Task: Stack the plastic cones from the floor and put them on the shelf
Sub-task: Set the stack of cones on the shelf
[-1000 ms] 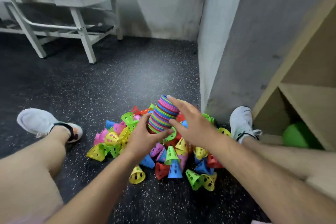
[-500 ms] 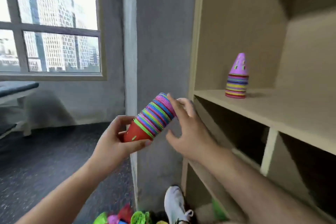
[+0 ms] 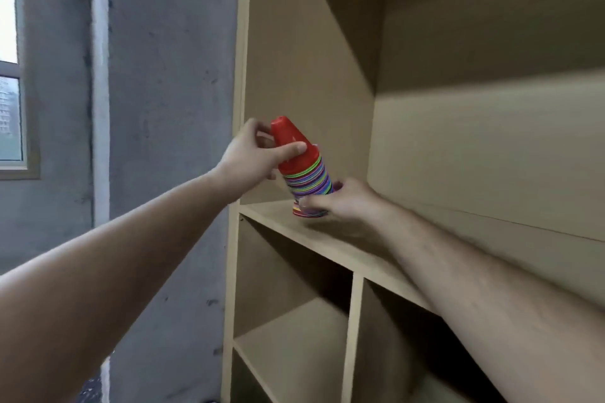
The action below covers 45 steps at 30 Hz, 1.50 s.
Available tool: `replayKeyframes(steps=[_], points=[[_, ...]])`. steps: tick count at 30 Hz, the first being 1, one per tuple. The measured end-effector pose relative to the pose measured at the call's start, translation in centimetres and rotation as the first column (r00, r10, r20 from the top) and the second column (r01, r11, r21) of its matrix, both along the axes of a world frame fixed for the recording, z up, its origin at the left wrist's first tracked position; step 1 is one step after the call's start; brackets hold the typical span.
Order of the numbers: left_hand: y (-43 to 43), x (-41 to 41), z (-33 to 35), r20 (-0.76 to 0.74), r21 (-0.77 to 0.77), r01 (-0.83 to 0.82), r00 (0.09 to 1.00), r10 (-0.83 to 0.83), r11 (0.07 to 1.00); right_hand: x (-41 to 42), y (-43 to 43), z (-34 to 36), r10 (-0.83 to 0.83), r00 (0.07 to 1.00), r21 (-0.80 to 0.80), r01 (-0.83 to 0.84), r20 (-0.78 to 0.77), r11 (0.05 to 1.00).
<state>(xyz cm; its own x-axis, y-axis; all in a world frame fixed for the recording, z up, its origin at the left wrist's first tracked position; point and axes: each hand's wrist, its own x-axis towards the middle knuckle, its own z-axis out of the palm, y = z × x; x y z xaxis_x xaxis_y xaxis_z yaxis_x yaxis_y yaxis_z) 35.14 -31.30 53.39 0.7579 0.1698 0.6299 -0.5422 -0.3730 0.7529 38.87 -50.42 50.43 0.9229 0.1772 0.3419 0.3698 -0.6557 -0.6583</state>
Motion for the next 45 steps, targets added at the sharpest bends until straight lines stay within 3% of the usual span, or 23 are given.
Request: replayKeyframes(steps=[3,7,10,12,16,21,24,26,28,30,32,38,45], points=[[-2.9,4.5,-0.6,-0.018,0.049,-0.005,1.000,0.006,0.999,2.3,-1.6,-1.2,-0.068,0.996,-0.032,0.066,-0.062,0.997],[-4.8,9.0,-2.5,-0.061,0.081,0.001,0.998,0.004,0.997,4.6,-2.3,-2.6,-0.009,0.998,0.021,0.010,-0.064,1.000],[-5.5,10.5,-3.8,-0.028,0.079,0.027,0.999,-0.025,0.997,5.3,-2.4,-3.2,-0.055,0.994,0.128,0.043,0.094,0.991],[-5.8,10.8,-4.7,0.046,0.107,-0.007,0.999,0.003,0.994,5.5,-2.2,-3.5,-0.069,0.975,0.117,0.045,0.209,0.992],[-5.1,11.8,-7.0,0.210,0.283,-0.099,0.977,0.039,0.954,6.1,-1.6,-3.5,-0.070,0.955,0.049,0.058,0.287,0.997],[-3.2,13.2,-8.5,0.320,0.544,-0.266,0.942,0.096,0.796,7.3,-1.2,-3.4,-0.181,0.943,-0.037,0.199,0.279,0.979],[-2.2,12.5,-8.2,0.337,0.571,-0.297,0.935,0.112,0.766,6.3,-0.5,-3.1,-0.321,0.825,-0.083,0.401,0.465,0.912],[-1.2,11.0,-8.3,0.350,0.550,-0.324,0.926,0.140,0.770,4.8,0.1,-2.5,-0.247,0.708,-0.116,0.422,0.662,0.899],[0.1,8.5,-9.2,0.374,0.523,-0.344,0.915,0.153,0.780,2.9,1.3,-2.2,-0.090,0.623,-0.177,0.353,0.777,0.919],[2.0,5.2,-11.0,0.400,0.501,-0.371,0.900,0.170,0.782,0.8,3.6,-3.1,0.088,0.639,-0.281,0.207,0.764,0.937],[4.5,1.3,-13.4,0.378,0.474,-0.391,0.900,0.219,0.789,-1.5,6.7,-5.4,0.235,0.683,-0.350,0.032,0.692,0.936],[14.0,-11.2,-25.4,0.186,0.414,-0.493,0.868,0.460,0.765,-8.5,17.8,-18.4,0.519,0.751,-0.326,-0.411,0.409,0.851],[21.2,-25.0,-43.8,-0.133,0.512,-0.537,0.722,0.679,0.671,-17.9,27.7,-37.3,0.745,0.665,-0.309,-0.699,0.050,0.645]])
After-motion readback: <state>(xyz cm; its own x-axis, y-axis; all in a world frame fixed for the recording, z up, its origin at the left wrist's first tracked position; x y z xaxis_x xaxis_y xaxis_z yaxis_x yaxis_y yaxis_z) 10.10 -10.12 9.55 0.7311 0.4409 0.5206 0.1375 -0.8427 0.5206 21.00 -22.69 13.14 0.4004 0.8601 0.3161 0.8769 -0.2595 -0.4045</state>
